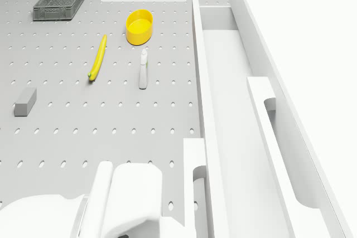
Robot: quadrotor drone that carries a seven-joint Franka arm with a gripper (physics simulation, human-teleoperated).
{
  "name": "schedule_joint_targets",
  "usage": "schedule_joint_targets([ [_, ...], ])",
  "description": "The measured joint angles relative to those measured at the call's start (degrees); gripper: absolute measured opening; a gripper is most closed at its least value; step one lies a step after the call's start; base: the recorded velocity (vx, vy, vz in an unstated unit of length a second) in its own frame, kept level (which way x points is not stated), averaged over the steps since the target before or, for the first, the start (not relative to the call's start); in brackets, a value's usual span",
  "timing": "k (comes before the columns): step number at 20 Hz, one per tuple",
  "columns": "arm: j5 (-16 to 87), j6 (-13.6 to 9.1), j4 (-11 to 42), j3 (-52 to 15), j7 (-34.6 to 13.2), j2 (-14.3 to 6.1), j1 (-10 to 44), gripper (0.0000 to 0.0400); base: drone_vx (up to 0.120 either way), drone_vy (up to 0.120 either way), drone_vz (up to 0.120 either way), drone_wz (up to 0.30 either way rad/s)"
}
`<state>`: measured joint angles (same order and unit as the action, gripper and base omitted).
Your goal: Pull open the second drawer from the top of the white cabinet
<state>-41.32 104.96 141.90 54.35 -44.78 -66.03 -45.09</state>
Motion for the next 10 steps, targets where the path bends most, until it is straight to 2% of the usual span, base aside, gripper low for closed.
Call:
schedule_joint_targets([
  [3,1.2,-1.3,-1.1,1.0,-1.6,-0.4,0.1,0.0138,0.000,0.000,0.000,0.000],
  [4,0.8,-2.0,-1.1,1.7,1.9,0.7,0.5,0.0145,0.000,0.000,0.000,0.000],
  [8,1.4,-3.3,-2.3,2.2,-0.4,0.4,0.7,0.0124,0.000,0.000,0.000,0.000],
  [9,2.5,-3.5,-2.9,2.1,-3.4,-0.6,0.3,0.0161,0.000,0.000,0.000,0.000],
  [10,3.0,-3.7,-3.0,2.8,-1.0,-0.6,0.2,0.0153,0.000,0.000,0.000,0.000],
])
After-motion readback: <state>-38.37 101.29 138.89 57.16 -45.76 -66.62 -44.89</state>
